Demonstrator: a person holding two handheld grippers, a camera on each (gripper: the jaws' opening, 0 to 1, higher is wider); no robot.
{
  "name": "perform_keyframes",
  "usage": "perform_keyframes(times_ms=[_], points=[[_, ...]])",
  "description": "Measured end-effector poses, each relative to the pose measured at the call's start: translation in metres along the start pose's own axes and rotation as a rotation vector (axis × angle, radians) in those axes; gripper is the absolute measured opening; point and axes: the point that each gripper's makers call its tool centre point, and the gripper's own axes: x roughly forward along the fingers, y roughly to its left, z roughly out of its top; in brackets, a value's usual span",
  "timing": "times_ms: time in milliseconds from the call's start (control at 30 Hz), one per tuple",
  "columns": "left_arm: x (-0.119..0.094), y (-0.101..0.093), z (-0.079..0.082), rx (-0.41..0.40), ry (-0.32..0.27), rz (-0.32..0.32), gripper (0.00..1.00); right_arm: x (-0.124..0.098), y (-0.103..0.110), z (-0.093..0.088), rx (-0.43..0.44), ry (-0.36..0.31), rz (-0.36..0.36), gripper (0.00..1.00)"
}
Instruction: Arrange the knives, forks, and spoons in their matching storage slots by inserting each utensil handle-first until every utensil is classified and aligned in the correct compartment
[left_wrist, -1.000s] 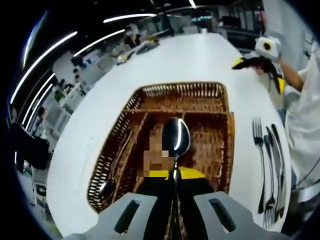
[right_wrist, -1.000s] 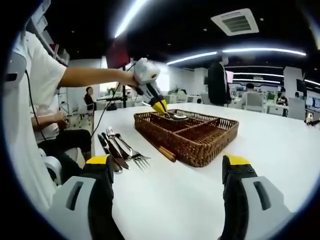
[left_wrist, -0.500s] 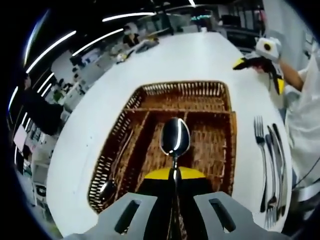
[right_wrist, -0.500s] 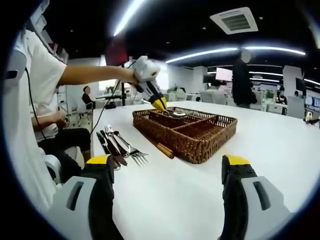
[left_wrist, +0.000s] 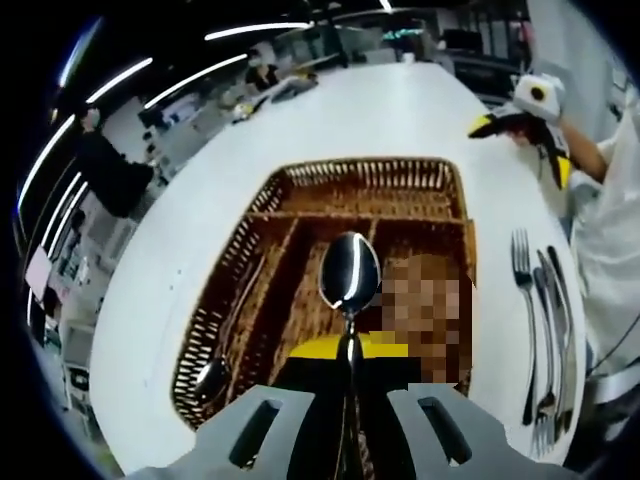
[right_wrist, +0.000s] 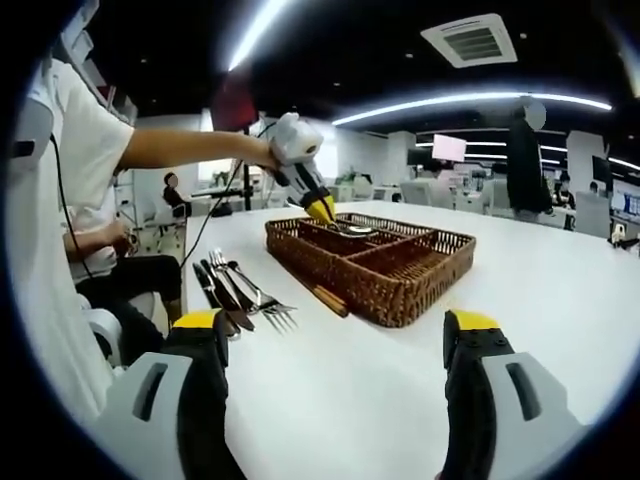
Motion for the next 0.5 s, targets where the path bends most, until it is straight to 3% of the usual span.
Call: perform_keyframes(times_ms=[300,500], points=[[-0.0020,-0.0072,-0.0004,0.003,0.006,-0.003,0.03,-0.0001,-0.0014,-0.0006,-0.002,0.000,0.003,0.92],[-0.0036,-0.0020,0.0002,-0.001,0.003,0.002,0.03,-0.0001,-0.0032,0.0000,-0.004,-0.002,0.001,0.92]])
